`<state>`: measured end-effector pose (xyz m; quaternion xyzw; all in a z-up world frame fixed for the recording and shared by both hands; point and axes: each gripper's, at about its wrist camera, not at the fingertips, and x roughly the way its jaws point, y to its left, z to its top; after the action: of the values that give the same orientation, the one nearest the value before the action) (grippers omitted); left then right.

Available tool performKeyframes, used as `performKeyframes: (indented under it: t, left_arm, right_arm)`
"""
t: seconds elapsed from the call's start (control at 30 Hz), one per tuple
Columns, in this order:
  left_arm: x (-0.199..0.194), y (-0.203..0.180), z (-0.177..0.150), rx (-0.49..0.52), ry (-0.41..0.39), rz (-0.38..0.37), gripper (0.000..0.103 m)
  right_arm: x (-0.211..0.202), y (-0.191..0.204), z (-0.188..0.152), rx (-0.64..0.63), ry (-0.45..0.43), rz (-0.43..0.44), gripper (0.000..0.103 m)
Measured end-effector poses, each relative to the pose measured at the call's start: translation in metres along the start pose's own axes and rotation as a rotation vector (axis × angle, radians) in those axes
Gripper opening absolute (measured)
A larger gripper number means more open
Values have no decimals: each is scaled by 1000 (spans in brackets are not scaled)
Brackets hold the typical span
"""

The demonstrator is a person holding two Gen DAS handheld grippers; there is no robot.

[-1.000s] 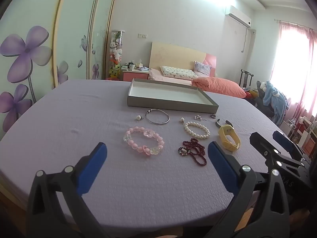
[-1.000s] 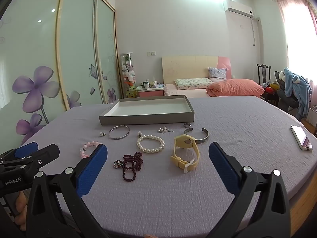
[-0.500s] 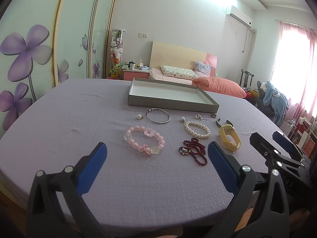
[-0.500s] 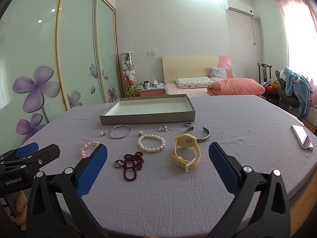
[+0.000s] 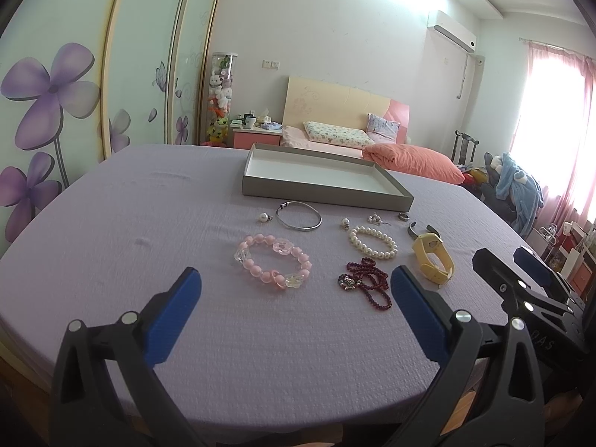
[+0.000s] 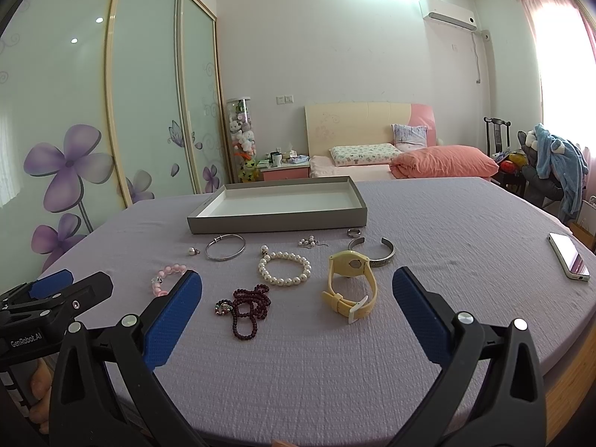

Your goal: Organize jewelry

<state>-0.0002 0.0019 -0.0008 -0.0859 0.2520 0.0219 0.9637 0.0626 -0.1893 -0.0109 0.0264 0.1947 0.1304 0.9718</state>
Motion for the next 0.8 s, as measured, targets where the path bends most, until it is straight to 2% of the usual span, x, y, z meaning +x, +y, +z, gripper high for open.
performKeyframes:
  t: [0.8]
  left_arm:
    - [3, 1, -5, 1, 6, -2, 101]
  right_arm:
    - [6, 1, -5, 2, 4, 2, 102]
